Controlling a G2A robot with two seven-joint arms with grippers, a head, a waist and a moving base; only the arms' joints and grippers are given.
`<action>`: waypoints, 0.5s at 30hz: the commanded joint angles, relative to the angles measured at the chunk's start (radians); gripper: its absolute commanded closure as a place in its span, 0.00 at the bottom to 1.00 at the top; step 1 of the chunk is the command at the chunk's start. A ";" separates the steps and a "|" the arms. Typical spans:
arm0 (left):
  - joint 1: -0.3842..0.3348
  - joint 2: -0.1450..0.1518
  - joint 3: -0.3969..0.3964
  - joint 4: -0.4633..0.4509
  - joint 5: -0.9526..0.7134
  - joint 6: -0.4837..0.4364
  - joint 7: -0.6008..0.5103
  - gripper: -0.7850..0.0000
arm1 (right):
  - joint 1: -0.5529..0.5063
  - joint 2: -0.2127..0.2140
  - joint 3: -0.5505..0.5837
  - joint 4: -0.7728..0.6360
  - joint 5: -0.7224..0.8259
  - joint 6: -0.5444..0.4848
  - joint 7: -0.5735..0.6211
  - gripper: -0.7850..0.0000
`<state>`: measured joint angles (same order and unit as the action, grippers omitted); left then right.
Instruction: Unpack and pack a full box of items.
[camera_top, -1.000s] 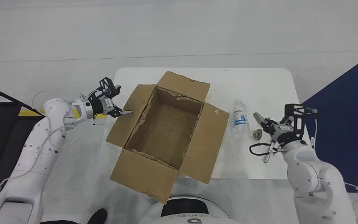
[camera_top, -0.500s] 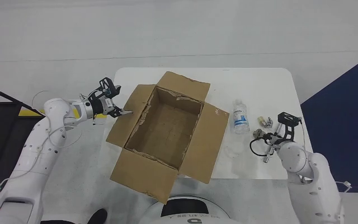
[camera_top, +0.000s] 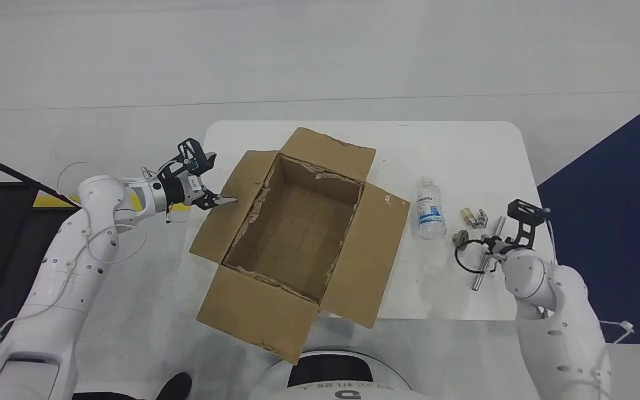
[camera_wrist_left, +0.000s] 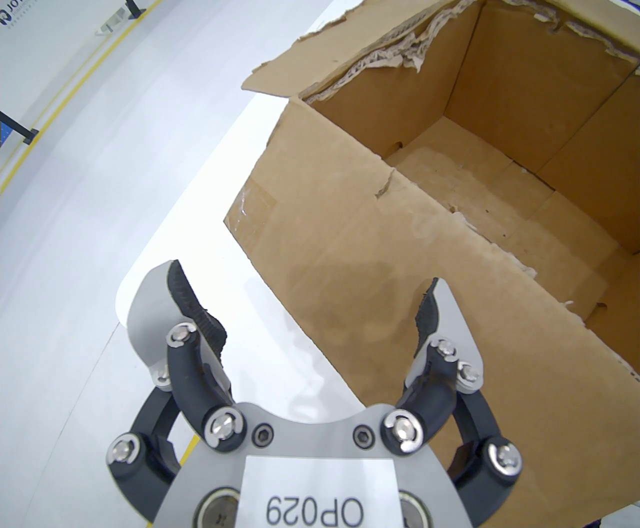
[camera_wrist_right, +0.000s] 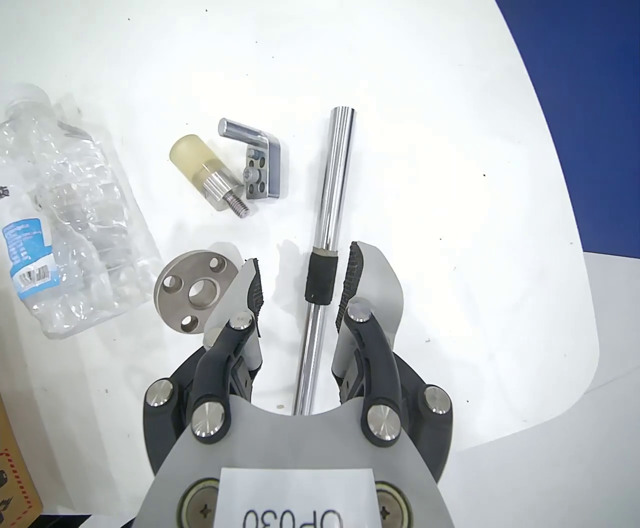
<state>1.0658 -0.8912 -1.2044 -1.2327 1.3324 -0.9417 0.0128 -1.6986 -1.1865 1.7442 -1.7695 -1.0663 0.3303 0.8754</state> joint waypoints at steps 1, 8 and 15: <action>0.000 0.000 0.000 0.000 0.000 0.000 0.000 0.00 | 0.018 0.001 -0.004 0.027 -0.016 0.000 0.006 0.55; 0.000 0.000 0.000 0.000 0.000 0.000 0.000 0.00 | 0.077 0.003 -0.031 0.107 -0.077 0.012 0.045 0.52; 0.000 0.000 0.000 0.000 0.000 0.000 0.000 0.00 | 0.101 0.003 -0.042 0.148 -0.078 -0.016 0.058 0.60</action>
<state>1.0658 -0.8912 -1.2044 -1.2327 1.3324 -0.9417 0.0128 -1.6000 -1.1836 1.7040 -1.6252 -1.1448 0.3160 0.9331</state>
